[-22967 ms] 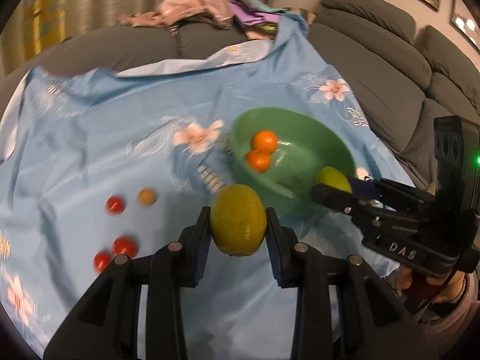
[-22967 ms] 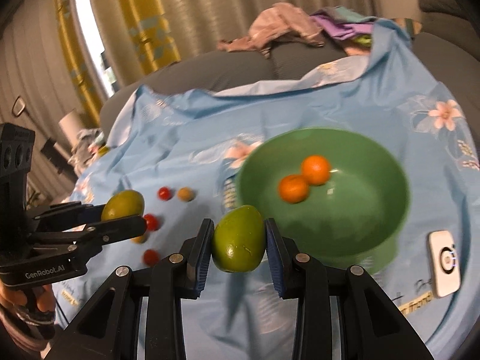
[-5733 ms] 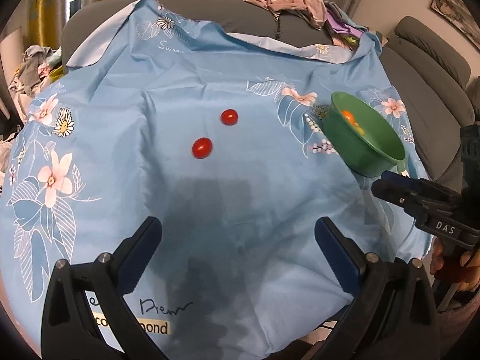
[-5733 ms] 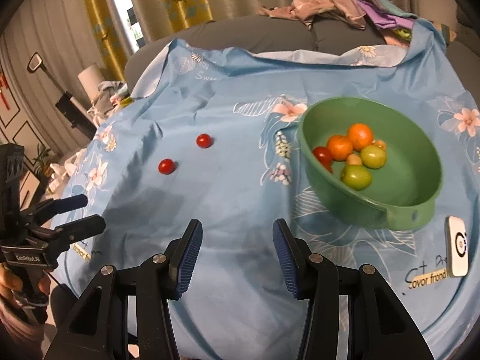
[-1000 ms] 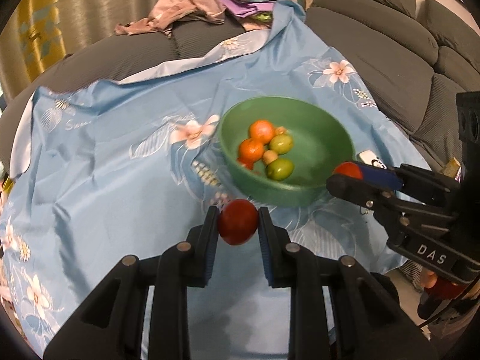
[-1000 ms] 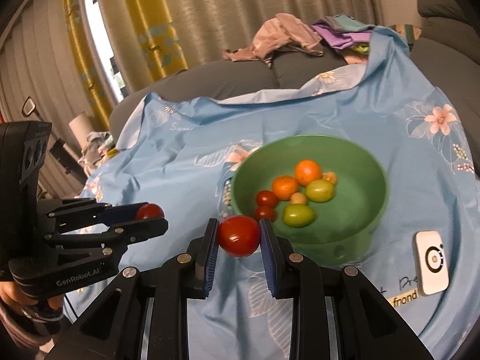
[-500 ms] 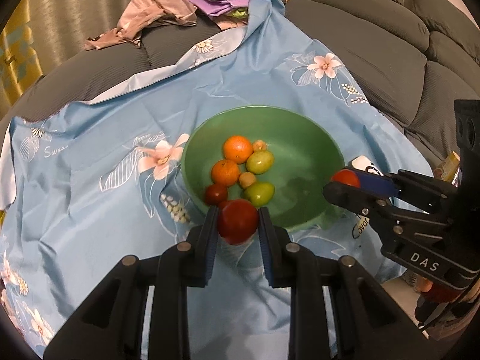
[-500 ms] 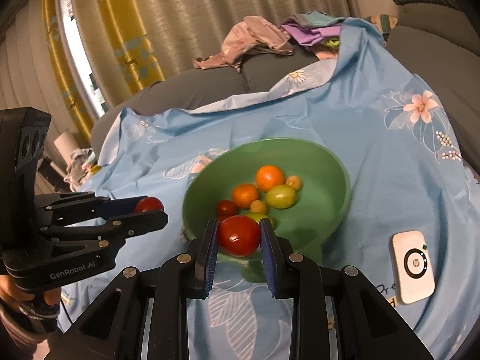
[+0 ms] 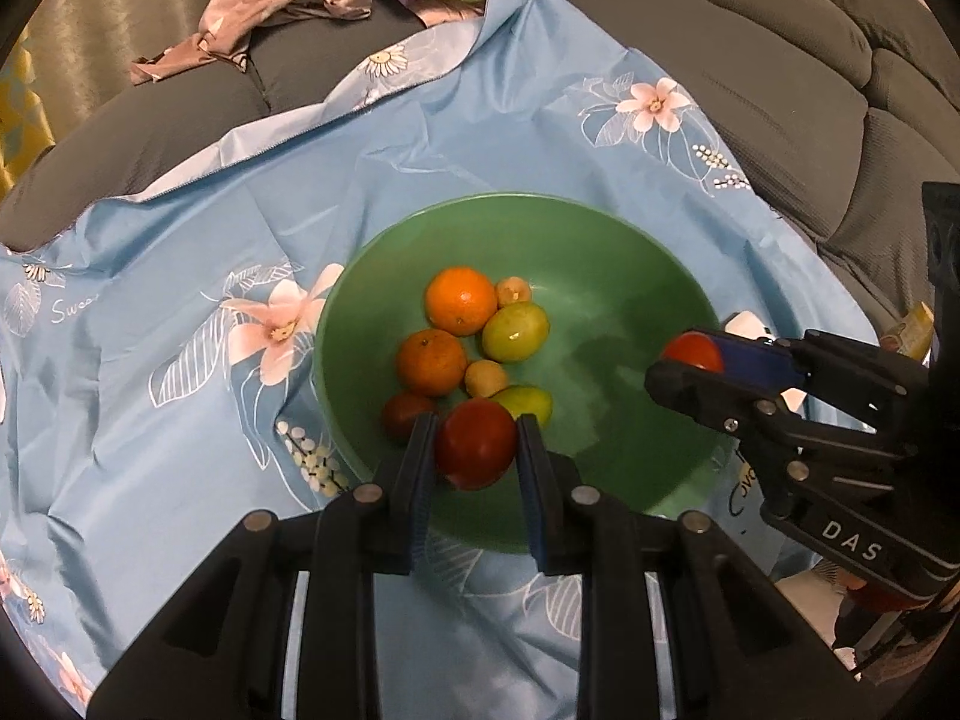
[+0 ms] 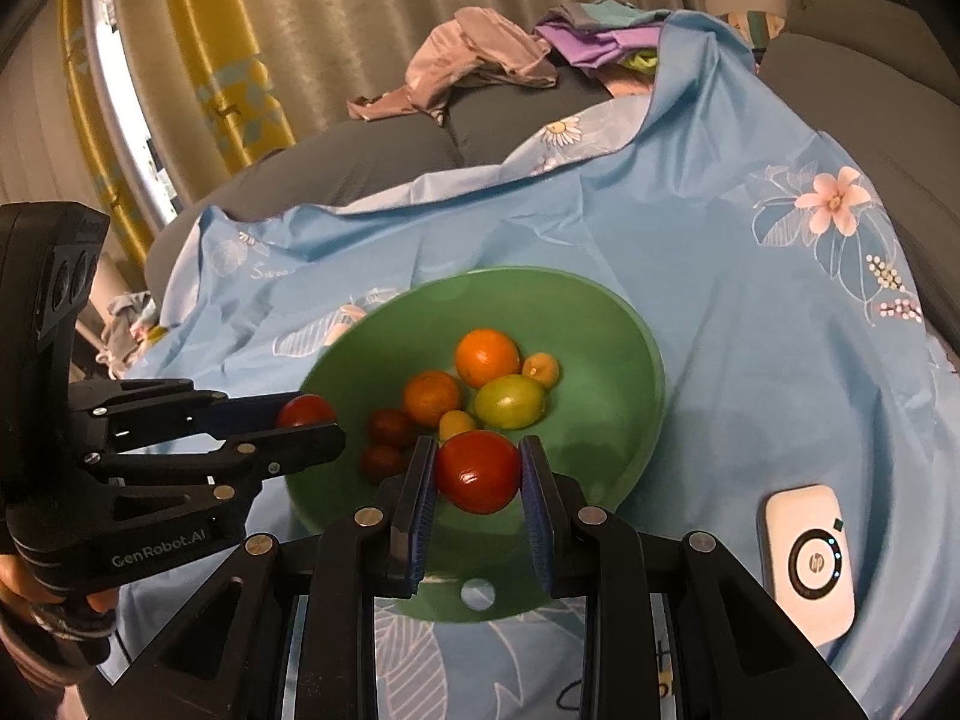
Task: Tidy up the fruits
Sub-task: 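Carry both cherry tomatoes over the green bowl and open both tools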
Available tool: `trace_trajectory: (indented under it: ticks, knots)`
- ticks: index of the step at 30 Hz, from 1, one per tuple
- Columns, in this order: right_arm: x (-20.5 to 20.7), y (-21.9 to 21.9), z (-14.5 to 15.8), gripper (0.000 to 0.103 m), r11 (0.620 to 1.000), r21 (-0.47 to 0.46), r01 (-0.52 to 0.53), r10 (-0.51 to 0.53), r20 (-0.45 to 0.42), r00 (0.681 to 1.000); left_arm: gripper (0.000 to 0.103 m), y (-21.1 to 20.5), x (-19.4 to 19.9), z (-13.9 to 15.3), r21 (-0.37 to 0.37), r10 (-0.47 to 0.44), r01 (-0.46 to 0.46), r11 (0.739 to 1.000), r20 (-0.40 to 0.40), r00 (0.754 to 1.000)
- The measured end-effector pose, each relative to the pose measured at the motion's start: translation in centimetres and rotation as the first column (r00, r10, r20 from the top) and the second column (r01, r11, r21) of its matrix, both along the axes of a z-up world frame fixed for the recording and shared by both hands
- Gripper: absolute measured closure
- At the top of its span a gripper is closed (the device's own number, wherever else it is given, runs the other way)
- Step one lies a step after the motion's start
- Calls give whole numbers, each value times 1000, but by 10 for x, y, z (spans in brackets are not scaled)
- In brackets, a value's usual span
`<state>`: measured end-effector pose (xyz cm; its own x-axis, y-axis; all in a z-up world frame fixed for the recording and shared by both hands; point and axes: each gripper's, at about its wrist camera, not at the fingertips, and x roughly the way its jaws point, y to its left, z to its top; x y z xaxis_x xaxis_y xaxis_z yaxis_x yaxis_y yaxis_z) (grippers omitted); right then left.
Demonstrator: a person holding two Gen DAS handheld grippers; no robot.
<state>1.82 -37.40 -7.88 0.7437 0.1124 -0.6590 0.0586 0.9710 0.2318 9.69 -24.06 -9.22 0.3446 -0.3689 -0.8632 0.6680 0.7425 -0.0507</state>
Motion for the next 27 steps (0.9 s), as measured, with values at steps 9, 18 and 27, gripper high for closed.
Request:
trace_trajectory:
  ticks: [9, 18, 27]
  knots:
    - [14, -1, -6, 74, 1000, -18, -4, 3, -35, 999, 77, -5, 14, -14, 31, 4, -3, 1000, -33, 999]
    - [20, -3, -11, 74, 1000, -31, 0, -2, -61, 998, 77, -11, 17, -23, 51, -4, 7, 999, -47, 999]
    - [22, -4, -15, 74, 999, -42, 14, -18, -104, 994, 65, -14, 20, -25, 69, 0, 4, 998, -57, 998]
